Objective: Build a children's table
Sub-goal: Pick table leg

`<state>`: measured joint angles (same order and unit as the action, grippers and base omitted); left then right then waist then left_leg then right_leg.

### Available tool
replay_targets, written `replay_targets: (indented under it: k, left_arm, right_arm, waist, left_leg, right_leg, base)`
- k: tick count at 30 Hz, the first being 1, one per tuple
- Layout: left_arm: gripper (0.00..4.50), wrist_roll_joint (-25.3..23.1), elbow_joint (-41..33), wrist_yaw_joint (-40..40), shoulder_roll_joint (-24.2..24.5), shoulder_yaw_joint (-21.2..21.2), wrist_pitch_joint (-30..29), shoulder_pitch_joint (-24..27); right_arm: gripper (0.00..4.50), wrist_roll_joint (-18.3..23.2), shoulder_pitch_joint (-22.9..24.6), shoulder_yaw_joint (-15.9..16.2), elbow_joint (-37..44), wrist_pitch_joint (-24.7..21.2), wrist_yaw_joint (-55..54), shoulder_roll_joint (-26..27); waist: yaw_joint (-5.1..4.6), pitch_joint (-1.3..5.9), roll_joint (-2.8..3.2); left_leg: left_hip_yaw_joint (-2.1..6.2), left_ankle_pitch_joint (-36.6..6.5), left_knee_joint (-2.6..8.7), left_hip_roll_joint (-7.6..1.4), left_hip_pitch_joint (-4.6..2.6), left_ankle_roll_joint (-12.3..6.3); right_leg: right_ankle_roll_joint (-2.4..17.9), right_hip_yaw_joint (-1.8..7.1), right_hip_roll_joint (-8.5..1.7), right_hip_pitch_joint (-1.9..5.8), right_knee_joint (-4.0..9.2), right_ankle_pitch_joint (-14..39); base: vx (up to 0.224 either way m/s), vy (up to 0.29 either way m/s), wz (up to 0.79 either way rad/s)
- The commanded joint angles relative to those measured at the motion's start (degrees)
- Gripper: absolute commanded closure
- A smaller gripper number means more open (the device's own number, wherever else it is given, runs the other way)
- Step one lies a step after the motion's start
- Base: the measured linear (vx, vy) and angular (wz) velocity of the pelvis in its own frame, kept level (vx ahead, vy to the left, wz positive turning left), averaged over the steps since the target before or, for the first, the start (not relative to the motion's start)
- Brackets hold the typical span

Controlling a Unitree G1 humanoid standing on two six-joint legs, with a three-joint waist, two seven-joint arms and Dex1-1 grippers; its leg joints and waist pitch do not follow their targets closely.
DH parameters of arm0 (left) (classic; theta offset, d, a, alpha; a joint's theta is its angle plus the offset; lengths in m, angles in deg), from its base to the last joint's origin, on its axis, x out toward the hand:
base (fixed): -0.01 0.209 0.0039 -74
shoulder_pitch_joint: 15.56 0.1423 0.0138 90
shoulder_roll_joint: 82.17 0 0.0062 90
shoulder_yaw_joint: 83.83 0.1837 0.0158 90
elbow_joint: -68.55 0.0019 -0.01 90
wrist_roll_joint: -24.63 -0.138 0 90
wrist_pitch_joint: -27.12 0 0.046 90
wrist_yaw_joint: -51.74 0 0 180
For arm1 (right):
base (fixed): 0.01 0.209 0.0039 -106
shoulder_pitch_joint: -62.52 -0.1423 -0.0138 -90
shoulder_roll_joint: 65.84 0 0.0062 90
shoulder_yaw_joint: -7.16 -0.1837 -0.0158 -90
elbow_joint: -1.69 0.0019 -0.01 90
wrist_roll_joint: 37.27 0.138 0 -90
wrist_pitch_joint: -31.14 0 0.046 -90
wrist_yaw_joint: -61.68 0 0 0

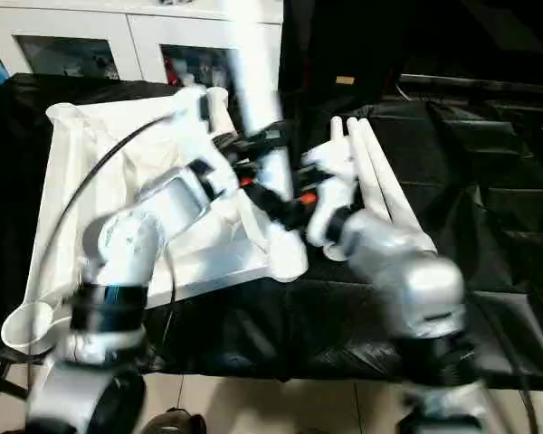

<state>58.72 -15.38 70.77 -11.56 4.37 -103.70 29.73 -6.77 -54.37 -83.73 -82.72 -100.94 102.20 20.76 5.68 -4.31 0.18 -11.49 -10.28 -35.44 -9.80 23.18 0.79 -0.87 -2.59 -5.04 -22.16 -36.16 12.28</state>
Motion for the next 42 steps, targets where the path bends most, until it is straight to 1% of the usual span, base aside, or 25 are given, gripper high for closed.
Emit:
replay_targets:
  k: [1, 2, 3, 4, 6, 7, 8, 9, 11, 12, 13, 14, 15, 17, 21, 27, 29, 31, 33, 34, 36, 37, 40, 41, 42]
  left_arm:
    - [2.7, 0.49, 0.4, 2.2, 0.62, 0.91, -0.01, -0.75]
    - [2.7, 2.16, 0.34, 6.05, 1.45, 0.94, -0.43, -1.28]
    - [2.7, 2.5, 0.18, 7.57, 1.84, 1.14, -0.37, -1.42]
    - [2.7, 3.27, -0.12, 9.73, 2.33, 1.42, -0.72, -1.65]
    - [2.7, 3.65, -0.3, 10.77, 2.57, 1.6, -0.94, -1.76]
    - [2.7, 3.65, -0.3, 10.77, 2.57, 1.6, -0.94, -1.76]
    - [2.7, 4.11, -0.46, 12.13, 2.72, 1.58, -0.91, -1.92]
    - [2.7, 4.99, -0.6, 13.49, 3.02, 1.45, -1.65, -2.23]
    - [2.7, 5.36, -0.61, 14.41, 3.33, 1.45, -2.03, -2.5]
    - [2.7, 5.36, -0.61, 14.41, 3.33, 1.45, -2.03, -2.5]
    - [2.7, 5.84, -0.02, 16.69, 4.31, 1.85, -2.5, -3.1]
    - [2.7, 6.14, 0.29, 17.82, 4.72, 1.95, -2.8, -3.37]
    - [2.7, 6.14, 0.29, 17.82, 4.72, 1.95, -2.8, -3.37]
    - [2.7, 6.4, 0.51, 18.72, 5.05, 2.01, -3.12, -3.57]
    - [2.7, 7.43, 0.59, 20.51, 5.67, 1.92, -4.11, -3.8]
    - [2.7, 8.61, -0.39, 22.34, 6.04, 2.36, -5.82, -3.71]
    - [2.7, 8.66, -0.57, 22.83, 6.07, 2.66, -6.05, -3.73]
    - [2.7, 8.7, -0.57, 23.19, 6.12, 2.82, -6.16, -3.79]
    - [2.7, 8.72, -0.44, 23.66, 6.26, 2.97, -6.23, -3.88]
    - [2.7, 8.72, -0.35, 23.87, 6.36, 3.04, -6.23, -3.92]
    - [2.7, 8.71, -0.29, 24.02, 6.38, 3.12, -6.19, -3.99]
    - [2.7, 8.69, -0.23, 24.14, 6.36, 3.15, -6.19, -4.1]
    - [2.7, 8.51, -0.13, 24.4, 6.35, 3.11, -6.29, -4.24]
    - [2.7, 8.49, -0.06, 24.47, 6.37, 3.04, -6.33, -4.27]
    - [2.7, 8.43, 0.05, 24.57, 6.42, 3.03, -6.31, -4.32]
  right_arm:
    - [0.98, 1.47, 0.02, 0.0, -0.13, -1.31, 3.61, -1.62]
    - [0.9, 2.67, 0.25, 0.91, 0.39, -2.51, 8.64, -5.09]
    - [0.9, 3.2, 0.21, 1.0, 0.4, -3.0, 9.96, -5.98]
    - [0.75, 3.27, -0.1, 0.97, -0.22, -2.93, 11.23, -6.96]
    - [0.57, 3.13, -0.34, 0.86, -0.73, -2.68, 11.56, -7.25]
    - [0.57, 3.13, -0.34, 0.86, -0.73, -2.68, 11.56, -7.25]
    - [0.5, 2.92, -0.9, 0.68, -1.78, -2.54, 11.8, -7.53]
    - [0.32, 2.83, -1.51, 0.68, -2.81, -2.57, 12.59, -8.09]
    - [0.14, 2.98, -1.94, 0.8, -3.45, -2.85, 13.52, -8.65]
    - [0.14, 2.98, -1.94, 0.8, -3.45, -2.85, 13.52, -8.65]
    - [0.11, 3.87, -2.33, 1.75, -4.08, -3.24, 17.18, -10.74]
    - [0.11, 4.13, -2.33, 2.28, -4.22, -3.22, 19.27, -11.88]
    - [0.11, 4.13, -2.33, 2.28, -4.22, -3.22, 19.27, -11.88]
    - [0.11, 4.19, -2.3, 2.79, -4.33, -3.1, 21.0, -12.86]
    - [0.11, 4.04, -2.25, 4.15, -4.46, -2.6, 24.35, -14.8]
    - [0.11, 4.45, -2.3, 5.49, -4.43, -2.96, 27.27, -15.47]
    - [0.37, 4.56, -2.28, 6.03, -4.51, -3.12, 28.05, -15.57]
    - [0.47, 4.65, -2.3, 6.24, -4.67, -3.23, 28.44, -15.63]
    - [0.7, 4.3, -2.33, 6.83, -5.1, -2.93, 29.14, -15.76]
    - [0.82, 3.89, -2.17, 7.39, -5.43, -2.67, 29.58, -15.73]
    - [1.02, 3.58, -2.04, 7.68, -5.85, -2.38, 29.92, -15.71]
    - [1.02, 3.47, -1.97, 7.77, -6.25, -2.29, 30.16, -15.7]
    - [1.32, 3.42, -1.99, 7.87, -6.58, -2.38, 30.48, -15.7]
    - [1.32, 3.41, -1.97, 7.96, -6.56, -2.45, 30.52, -15.68]
    - [1.42, 3.43, -1.93, 8.08, -6.5, -2.52, 30.54, -15.66]
  waist:
    - [0.24, 4.98, -0.76]
    - [0.25, 5.02, -0.8]
    - [0.42, 5.05, -0.85]
    - [0.48, 5.07, -0.98]
    - [0.34, 5.03, -1.0]
    - [0.32, 5.04, -0.95]
    - [0.28, 5.03, -1.04]
    - [0.32, 5.06, -1.03]
    - [0.39, 5.04, -0.99]
    - [0.47, 4.97, -0.91]
    - [0.43, 4.97, -1.3]
    - [0.55, 4.98, -1.24]
    - [0.66, 4.93, -1.13]
    - [0.79, 4.87, -1.15]
    - [0.9, 4.94, -1.18]
    - [0.96, 5.01, -1.26]
    - [0.96, 5.04, -1.29]
    - [0.99, 5.06, -1.26]
    - [0.99, 5.04, -1.4]
    - [1.01, 5.02, -1.27]
    - [0.98, 5.04, -1.27]
    - [0.98, 5.06, -1.27]
    - [1.01, 5.05, -1.3]
    - [1.04, 5.07, -1.12]
    - [1.02, 5.07, -1.17]
  left_leg:
    - [1.62, -2.75, 3.75, -3.05, -1.66, -1.88]
    - [1.6, -2.21, 3.68, -3.04, -1.63, -2.21]
    - [1.55, -2.21, 3.61, -3.05, -1.72, -2.51]
    - [1.52, -2.02, 3.57, -3.01, -1.68, -2.77]
    - [1.49, -2.16, 3.53, -3.03, -1.62, -2.96]
    - [1.49, -2.41, 3.55, -3.09, -1.72, -3.04]
    - [1.47, -2.75, 3.54, -3.13, -1.77, -3.06]
    - [1.46, -2.75, 3.53, -3.13, -1.81, -3.04]
    - [1.42, -2.99, 3.55, -3.11, -1.8, -2.63]
    - [1.42, -3.33, 3.59, -3.2, -1.9, -2.53]
    - [1.42, -3.79, 3.64, -3.18, -1.87, -2.56]
    - [1.46, -3.89, 3.62, -3.18, -1.86, -2.56]
    - [1.43, -4.1, 3.64, -3.22, -1.92, -2.51]
    - [1.44, -4.23, 3.65, -3.23, -1.87, -2.32]
    - [1.47, -4.16, 3.6, -3.27, -1.88, -2.37]
    - [1.44, -3.84, 3.48, -3.23, -1.83, -2.86]
    - [1.47, -3.41, 3.47, -3.24, -1.8, -3.1]
    - [1.48, -3.36, 3.44, -3.27, -1.8, -3.31]
    - [1.45, -3.5, 3.46, -3.26, -1.8, -3.35]
    - [1.49, -3.59, 3.47, -3.29, -1.8, -3.29]
    - [1.5, -3.7, 3.47, -3.31, -1.86, -3.17]
    - [1.49, -3.75, 3.46, -3.31, -1.87, -3.08]
    - [1.49, -3.71, 3.46, -3.29, -1.81, -3.1]
    - [1.52, -3.6, 3.44, -3.3, -1.86, -3.1]
    - [1.5, -3.6, 3.46, -3.29, -1.85, -3.13]
  right_leg:
    - [13.81, 2.24, -3.46, 2.82, 3.38, -2.08]
    - [14.15, 2.23, -3.48, 2.84, 3.32, -2.64]
    - [14.53, 2.23, -3.52, 2.97, 3.35, -2.5]
    - [15.05, 2.2, -3.55, 2.98, 3.26, -2.38]
    - [15.51, 2.19, -3.53, 2.81, 3.24, -2.09]
    - [15.67, 2.19, -3.57, 2.73, 3.26, -1.77]
    - [15.94, 2.19, -3.59, 2.71, 3.36, -1.22]
    - [16.14, 2.18, -3.65, 2.72, 3.35, -0.92]
    - [16.45, 2.11, -3.57, 2.72, 3.39, 0.07]
    - [16.33, 2.13, -3.57, 2.61, 3.49, 0.49]
    - [15.9, 2.08, -3.56, 2.73, 3.58, 1.49]
    - [15.78, 2.08, -3.6, 2.81, 3.52, 1.84]
    - [15.56, 2.12, -3.64, 2.74, 3.61, 2.33]
    - [15.29, 2.14, -3.68, 2.66, 3.66, 2.88]
    - [15.58, 2.13, -3.73, 2.61, 3.58, 2.85]
    - [15.97, 2.11, -3.75, 2.59, 3.52, 2.57]
    - [16.1, 2.08, -3.72, 2.6, 3.48, 2.36]
    - [16.24, 2.09, -3.77, 2.62, 3.46, 2.1]
    - [16.29, 2.06, -3.72, 2.61, 3.47, 2.29]
    - [16.28, 2.07, -3.76, 2.6, 3.48, 2.57]
    - [16.27, 2.06, -3.76, 2.57, 3.5, 2.81]
    - [16.36, 2.06, -3.76, 2.58, 3.49, 2.79]
    - [16.4, 2.06, -3.73, 2.63, 3.45, 2.43]
    - [16.4, 2.05, -3.76, 2.59, 3.42, 2.27]
    - [16.41, 2.05, -3.71, 2.59, 3.44, 2.2]
  base:
    - [0.0, 0.0, 0.0]
    - [0.0, 0.0, 0.0]
    - [0.0, 0.0, 0.0]
    - [0.0, 0.0, 0.0]
    - [0.0, 0.0, 0.0]
    - [0.0, 0.0, 0.0]
    - [0.0, 0.0, 0.0]
    - [0.0, 0.0, 0.0]
    - [0.0, 0.0, 0.0]
    - [0.0, 0.0, 0.0]
    - [0.0, 0.0, 0.0]
    - [0.0, 0.0, 0.0]
    - [0.0, 0.0, 0.0]
    - [0.0, 0.0, 0.0]
    - [0.0, 0.0, 0.0]
    - [0.0, 0.0, 0.0]
    - [0.0, 0.0, 0.0]
    - [0.0, 0.0, 0.0]
    - [0.0, 0.0, 0.0]
    - [0.0, 0.0, 0.0]
    - [0.0, 0.0, 0.0]
    - [0.0, 0.0, 0.0]
    - [0.0, 0.0, 0.0]
    - [0.0, 0.0, 0.0]
    - [0.0, 0.0, 0.0]
